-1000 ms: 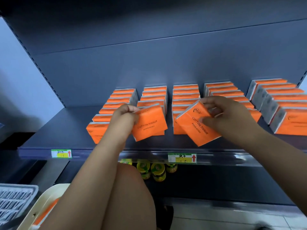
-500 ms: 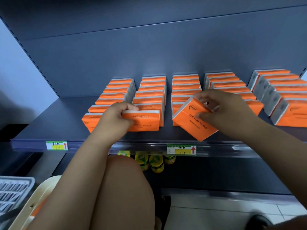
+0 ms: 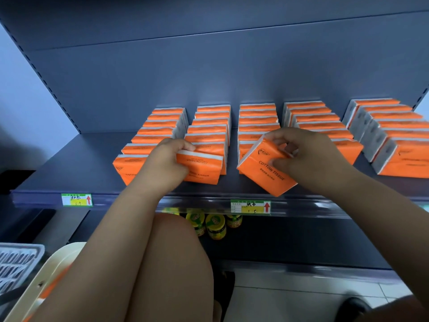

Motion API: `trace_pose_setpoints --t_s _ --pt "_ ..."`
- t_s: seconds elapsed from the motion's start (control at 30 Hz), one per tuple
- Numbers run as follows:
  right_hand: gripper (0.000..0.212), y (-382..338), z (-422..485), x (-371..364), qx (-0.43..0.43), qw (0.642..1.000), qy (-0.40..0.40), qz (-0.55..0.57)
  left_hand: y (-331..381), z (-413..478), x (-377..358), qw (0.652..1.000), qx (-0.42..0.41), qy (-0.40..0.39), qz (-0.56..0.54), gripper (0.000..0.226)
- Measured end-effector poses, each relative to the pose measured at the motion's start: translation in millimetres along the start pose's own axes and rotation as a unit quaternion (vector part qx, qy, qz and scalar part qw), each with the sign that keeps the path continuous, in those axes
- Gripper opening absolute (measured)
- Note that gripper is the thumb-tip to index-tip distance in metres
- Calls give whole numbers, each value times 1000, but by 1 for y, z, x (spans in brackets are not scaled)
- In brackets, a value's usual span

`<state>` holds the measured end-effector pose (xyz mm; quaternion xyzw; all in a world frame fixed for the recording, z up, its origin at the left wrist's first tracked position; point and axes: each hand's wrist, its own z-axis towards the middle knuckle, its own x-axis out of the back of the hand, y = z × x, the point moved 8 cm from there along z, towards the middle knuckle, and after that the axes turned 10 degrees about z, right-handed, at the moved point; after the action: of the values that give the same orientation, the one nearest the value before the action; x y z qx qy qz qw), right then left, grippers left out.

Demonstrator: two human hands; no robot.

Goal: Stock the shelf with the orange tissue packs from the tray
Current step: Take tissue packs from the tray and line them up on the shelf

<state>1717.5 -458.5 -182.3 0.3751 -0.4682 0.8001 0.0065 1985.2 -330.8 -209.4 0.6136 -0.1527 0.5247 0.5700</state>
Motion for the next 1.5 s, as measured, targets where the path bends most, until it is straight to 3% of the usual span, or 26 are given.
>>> trace_pose_setpoints --t_s 0.17,0.6,1.03,1.23,1.37,1.5 --pt "51 -8 -2 -5 12 1000 -13 -4 0 4 -1 998 -21 10 54 66" --pt "54 -1 -3 -3 -7 1000 -5 -13 12 18 -19 984 -76 -2 161 58" --pt "61 -7 -7 -14 -14 999 -36 -36 26 13 -17 982 -49 13 180 56" --pt "48 -13 -5 -16 28 995 -29 -94 28 11 -16 983 -40 8 181 55" --pt "61 -10 0 -23 66 990 -30 -124 27 10 -16 984 -40 6 175 53" --pt "59 -10 2 -32 85 984 -49 -150 25 11 -16 986 -40 11 162 50"
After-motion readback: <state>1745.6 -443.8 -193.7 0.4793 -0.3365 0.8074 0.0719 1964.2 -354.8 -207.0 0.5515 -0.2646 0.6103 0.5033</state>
